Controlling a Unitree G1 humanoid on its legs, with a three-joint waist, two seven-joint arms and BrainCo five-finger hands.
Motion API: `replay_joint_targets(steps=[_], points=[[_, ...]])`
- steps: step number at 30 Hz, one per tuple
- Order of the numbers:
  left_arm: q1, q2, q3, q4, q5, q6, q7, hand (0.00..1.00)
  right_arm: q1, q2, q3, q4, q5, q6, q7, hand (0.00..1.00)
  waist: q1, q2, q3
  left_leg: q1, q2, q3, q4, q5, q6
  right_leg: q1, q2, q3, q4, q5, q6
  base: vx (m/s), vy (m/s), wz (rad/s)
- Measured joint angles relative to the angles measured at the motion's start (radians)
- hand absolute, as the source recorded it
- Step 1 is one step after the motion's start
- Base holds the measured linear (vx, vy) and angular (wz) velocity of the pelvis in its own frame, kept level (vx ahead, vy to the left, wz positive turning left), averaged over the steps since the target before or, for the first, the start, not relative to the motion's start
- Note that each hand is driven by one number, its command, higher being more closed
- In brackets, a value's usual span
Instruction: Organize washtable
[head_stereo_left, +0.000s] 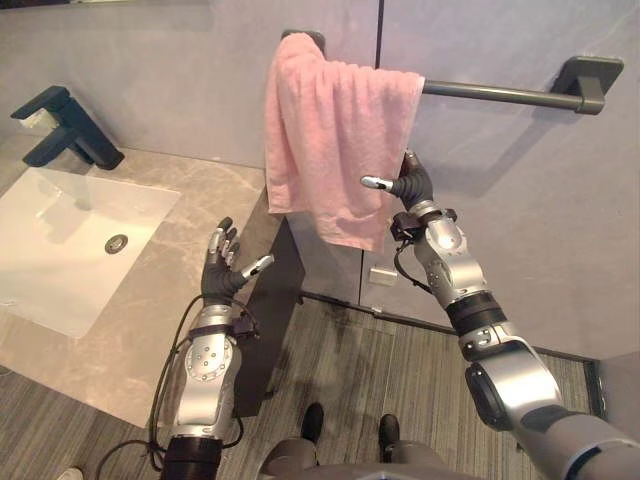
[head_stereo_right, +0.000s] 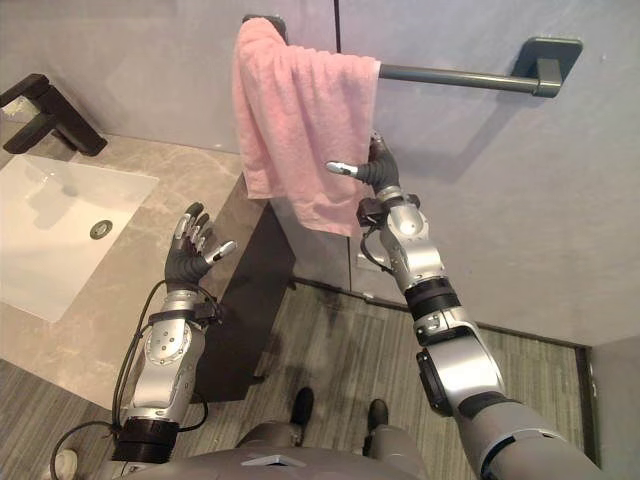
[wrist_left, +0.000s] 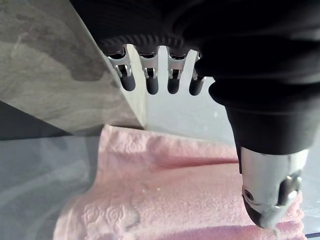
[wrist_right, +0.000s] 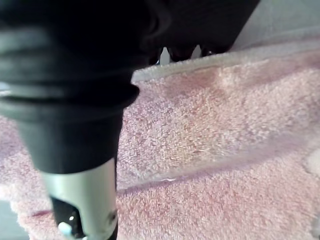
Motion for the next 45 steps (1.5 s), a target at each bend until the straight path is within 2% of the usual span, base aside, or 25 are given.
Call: replay_joint_targets(steps=[6, 16, 20, 26, 33, 38, 45], points=[[0.015, -0.003, 0.0, -0.033, 0.001, 0.0, 0.014, 0.0, 0.0, 0.005, 0.039, -0.004, -0.003, 0.0, 0.0, 1.0, -0.007, -0.005, 0.017, 0.0, 0.001, 0.0, 0.001, 0.0, 0.0, 0.0, 0.001, 0.0, 0.002, 0.0, 0.0, 0.0, 0.0, 0.0], [0.027, -0.011, 0.0, -0.042, 0.001, 0.0, 0.019, 0.0, 0.006, 0.031, 0.041, -0.009, 0.0, 0.0, -0.008, 1.0, 0.003, -0.006, 0.034, 0.006, 0.002, 0.009, -0.002, 0.0, 0.0, 0.0, 0.001, 0.01, 0.003, 0.0, 0.0, 0.0, 0.001, -0.03], [0.03, -0.014, -0.001, -0.042, 0.0, 0.0, 0.016, 0.0, 0.095, 0.036, 0.009, -0.094, 0.0, -0.001, -0.013, 1.0, -0.012, -0.006, 0.033, 0.023, 0.002, 0.033, -0.004, -0.003, 0.004, 0.004, 0.003, 0.03, 0.008, 0.0, 0.0, -0.01, 0.009, -0.14], [0.031, -0.013, -0.015, -0.036, 0.0, 0.0, 0.014, 0.0, 0.17, 0.03, -0.014, -0.196, -0.001, -0.001, -0.017, 1.0, -0.014, -0.007, 0.033, 0.05, 0.006, 0.068, -0.01, -0.008, 0.011, 0.015, 0.004, 0.066, 0.008, 0.003, 0.004, 0.0, 0.023, -0.18], [0.024, -0.013, -0.033, -0.003, 0.002, 0.001, 0.008, 0.0, 0.263, 0.006, -0.079, -0.306, 0.0, -0.003, -0.006, 1.0, -0.037, -0.009, 0.031, 0.069, 0.007, 0.141, -0.014, -0.015, 0.02, 0.023, 0.009, 0.133, -0.036, 0.041, 0.015, 0.01, 0.034, -0.3], [0.023, -0.013, -0.049, 0.02, 0.021, 0.004, 0.006, 0.0, 0.332, 0.003, -0.118, -0.389, 0.0, -0.007, 0.001, 1.0, -0.046, -0.021, 0.024, 0.098, 0.009, 0.217, -0.024, -0.028, 0.027, 0.036, 0.022, 0.209, -0.08, 0.076, 0.024, 0.0, 0.026, -0.45], [0.012, -0.013, -0.055, 0.046, 0.026, 0.004, 0.01, 0.0, 0.372, 0.003, -0.124, -0.419, 0.001, -0.01, 0.012, 1.0, -0.067, -0.059, -0.009, 0.123, 0.017, 0.295, -0.023, -0.05, 0.024, 0.052, 0.032, 0.286, -0.132, 0.111, 0.029, 0.02, 0.016, -0.33]])
